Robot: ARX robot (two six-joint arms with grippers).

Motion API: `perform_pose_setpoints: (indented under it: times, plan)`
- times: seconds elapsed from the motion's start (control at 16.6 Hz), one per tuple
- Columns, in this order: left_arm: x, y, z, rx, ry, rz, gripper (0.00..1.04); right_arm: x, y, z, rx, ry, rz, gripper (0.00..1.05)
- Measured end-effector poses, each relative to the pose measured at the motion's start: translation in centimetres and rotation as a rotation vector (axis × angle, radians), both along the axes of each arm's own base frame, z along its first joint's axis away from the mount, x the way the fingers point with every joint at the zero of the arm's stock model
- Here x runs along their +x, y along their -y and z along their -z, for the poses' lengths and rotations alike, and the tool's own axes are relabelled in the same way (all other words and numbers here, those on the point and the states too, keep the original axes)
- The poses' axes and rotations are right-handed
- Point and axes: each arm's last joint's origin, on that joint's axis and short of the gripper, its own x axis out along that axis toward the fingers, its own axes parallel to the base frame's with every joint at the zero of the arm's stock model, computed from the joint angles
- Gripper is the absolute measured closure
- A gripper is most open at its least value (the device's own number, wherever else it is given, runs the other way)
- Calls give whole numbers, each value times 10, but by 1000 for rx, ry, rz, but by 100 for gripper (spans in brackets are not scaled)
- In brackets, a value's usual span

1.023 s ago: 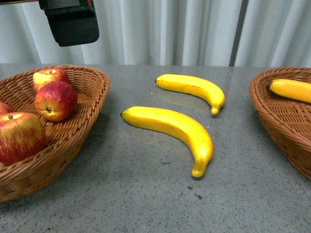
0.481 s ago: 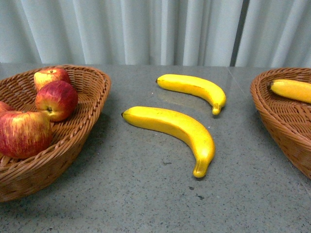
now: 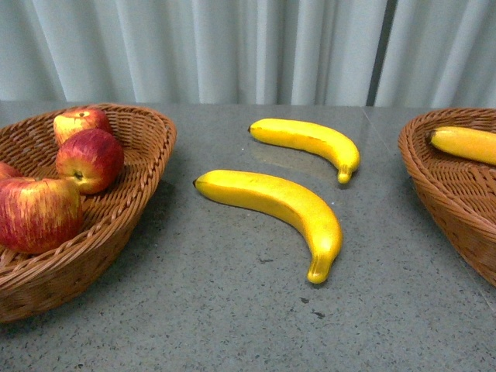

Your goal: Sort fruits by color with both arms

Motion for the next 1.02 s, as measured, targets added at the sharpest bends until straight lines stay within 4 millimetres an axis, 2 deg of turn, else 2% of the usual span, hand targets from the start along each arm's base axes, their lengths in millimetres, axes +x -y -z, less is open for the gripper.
perform_pose_setpoints:
  times: [0.18,0.54,1.02]
  plan:
    - [-8,-13,6,0,1,-21,103,0,0,0,0,0,0,7]
    - [-19,-11,15,1,12,3,103,0,0,0,0,0,0,7]
    - [-32,-11,14,1,24,3,103,0,0,0,0,0,0,7]
